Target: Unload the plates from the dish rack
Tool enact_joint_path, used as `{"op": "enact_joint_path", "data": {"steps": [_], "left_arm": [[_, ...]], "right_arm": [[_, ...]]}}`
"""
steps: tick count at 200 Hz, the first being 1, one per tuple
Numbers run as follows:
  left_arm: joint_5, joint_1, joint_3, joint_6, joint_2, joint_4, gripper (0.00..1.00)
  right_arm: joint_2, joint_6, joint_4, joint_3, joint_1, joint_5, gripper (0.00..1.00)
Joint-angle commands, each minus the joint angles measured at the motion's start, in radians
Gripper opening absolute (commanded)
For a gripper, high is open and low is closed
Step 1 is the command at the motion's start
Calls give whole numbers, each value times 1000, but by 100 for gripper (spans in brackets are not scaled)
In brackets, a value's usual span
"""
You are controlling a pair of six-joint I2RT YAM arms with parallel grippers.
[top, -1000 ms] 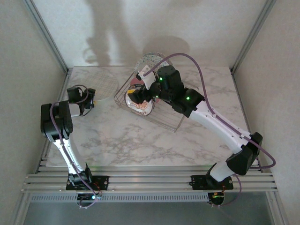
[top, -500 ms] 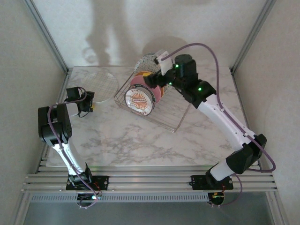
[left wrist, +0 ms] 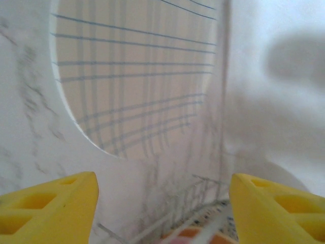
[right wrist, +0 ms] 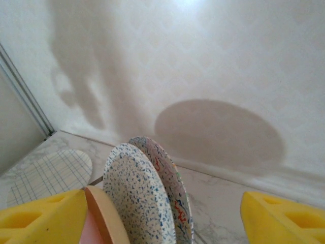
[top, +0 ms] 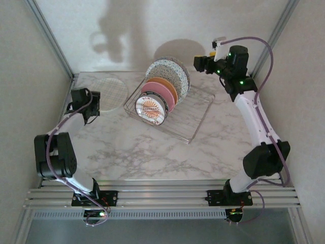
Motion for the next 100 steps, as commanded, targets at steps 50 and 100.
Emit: {"op": "enact_joint_path", "data": {"steps": [50, 100], "left_arm": [[-7, -243, 157, 279, -185, 35, 69], [73, -417, 180, 461, -258, -1, 73]], "right_arm": [[261, -159, 81, 63, -153, -551, 68], [391, -199, 35, 119, -151, -545, 63]]}}
